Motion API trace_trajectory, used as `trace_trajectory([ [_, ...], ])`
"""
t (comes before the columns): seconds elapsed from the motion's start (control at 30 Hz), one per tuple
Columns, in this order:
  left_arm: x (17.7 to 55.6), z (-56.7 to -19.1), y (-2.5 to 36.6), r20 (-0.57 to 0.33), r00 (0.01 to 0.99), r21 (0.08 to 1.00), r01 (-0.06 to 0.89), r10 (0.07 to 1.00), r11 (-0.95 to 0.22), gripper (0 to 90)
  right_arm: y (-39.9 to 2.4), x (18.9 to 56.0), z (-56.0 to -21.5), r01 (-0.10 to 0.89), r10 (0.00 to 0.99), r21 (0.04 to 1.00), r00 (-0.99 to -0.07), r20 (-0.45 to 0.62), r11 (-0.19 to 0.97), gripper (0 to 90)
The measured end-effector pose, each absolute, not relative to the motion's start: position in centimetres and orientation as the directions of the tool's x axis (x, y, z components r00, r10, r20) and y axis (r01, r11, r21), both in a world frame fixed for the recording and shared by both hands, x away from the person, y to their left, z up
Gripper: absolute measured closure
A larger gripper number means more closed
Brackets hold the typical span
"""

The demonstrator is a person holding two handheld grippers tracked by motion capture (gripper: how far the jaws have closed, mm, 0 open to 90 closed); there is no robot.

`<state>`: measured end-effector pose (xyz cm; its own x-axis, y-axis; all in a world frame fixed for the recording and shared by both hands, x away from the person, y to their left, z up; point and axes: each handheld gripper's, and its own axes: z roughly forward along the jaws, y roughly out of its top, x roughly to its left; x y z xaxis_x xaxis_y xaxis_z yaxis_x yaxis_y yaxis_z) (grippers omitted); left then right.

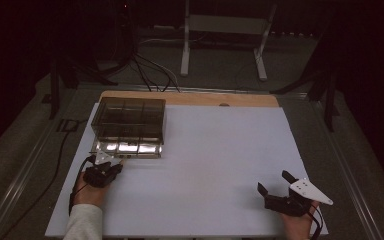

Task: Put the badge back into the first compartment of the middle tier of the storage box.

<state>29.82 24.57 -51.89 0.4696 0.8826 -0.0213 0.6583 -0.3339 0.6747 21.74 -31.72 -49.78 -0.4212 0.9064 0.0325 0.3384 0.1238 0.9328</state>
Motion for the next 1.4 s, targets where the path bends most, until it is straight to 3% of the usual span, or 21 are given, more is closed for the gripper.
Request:
trace_trajectory([
  [1.4,27.9,-49.3,25.5,-0.059,0.474,0.746,0.606,0.878,-0.277,90.0,-31.7,21.7,-49.8,0.338,0.907,0.933,-0.42,0.033,0.122,0.8],
])
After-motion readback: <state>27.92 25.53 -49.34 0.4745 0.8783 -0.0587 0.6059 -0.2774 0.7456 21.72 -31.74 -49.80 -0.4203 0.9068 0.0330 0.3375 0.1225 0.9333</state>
